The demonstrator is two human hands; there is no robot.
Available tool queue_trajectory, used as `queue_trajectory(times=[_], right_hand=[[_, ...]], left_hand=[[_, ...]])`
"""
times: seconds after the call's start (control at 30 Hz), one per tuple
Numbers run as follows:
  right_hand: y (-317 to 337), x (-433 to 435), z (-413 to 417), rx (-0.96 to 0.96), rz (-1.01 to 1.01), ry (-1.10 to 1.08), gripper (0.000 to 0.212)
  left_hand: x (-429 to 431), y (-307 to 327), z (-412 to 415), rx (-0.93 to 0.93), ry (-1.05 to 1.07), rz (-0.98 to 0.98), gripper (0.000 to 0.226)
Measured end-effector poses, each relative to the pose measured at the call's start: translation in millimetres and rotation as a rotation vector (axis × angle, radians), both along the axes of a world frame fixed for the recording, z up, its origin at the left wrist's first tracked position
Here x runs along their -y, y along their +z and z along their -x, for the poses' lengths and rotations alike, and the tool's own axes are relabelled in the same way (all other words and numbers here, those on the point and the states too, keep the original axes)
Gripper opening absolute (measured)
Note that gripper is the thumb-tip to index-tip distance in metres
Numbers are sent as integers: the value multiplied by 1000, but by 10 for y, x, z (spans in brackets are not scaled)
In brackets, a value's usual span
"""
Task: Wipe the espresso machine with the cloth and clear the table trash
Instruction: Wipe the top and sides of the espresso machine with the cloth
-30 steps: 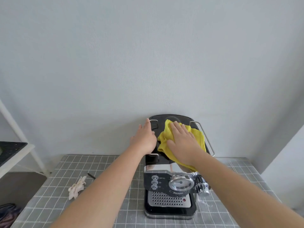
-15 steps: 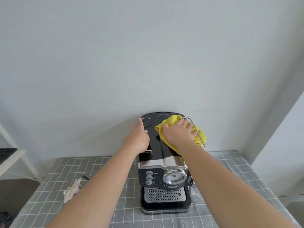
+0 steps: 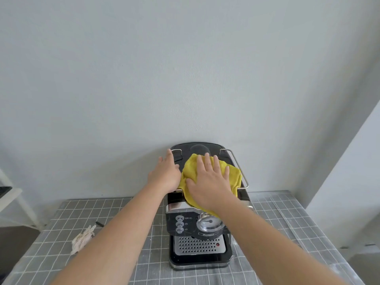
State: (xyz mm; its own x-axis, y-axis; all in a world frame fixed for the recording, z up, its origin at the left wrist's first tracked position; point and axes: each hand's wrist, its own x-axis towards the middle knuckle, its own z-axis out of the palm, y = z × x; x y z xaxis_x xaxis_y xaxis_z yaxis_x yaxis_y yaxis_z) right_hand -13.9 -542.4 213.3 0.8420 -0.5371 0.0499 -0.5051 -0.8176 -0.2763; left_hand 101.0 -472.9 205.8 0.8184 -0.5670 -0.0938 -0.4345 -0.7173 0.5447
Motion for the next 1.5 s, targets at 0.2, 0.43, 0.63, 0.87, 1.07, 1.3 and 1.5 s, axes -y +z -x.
queue_trajectory(times=[0.2,0.43,0.63,0.87,1.07,1.3,1.5], right_hand=[[24,169,-132,-37,-28,46,63],[17,-21,186,-88,66,147,59],[-418,-62,809,441,192,334,44],[-708,273,1258,673,170,352,36],[-662,309,1463,903,-285,-15,35],[-521,916,1040,574,-582,160,49],[-697,1142,1129,520,-488,536,43]], left_hand=[[-12,14,22,23,9,-7,56],[-44,57,65,64,44,-34,52],[-48,197,199,294,-43,-135,54],[187,198,632,368,-383,-188,55],[358,224,638,309,-353,-284,56],[502,220,690,284,-286,-375,56],[529,216,733,277,-253,-405,55]])
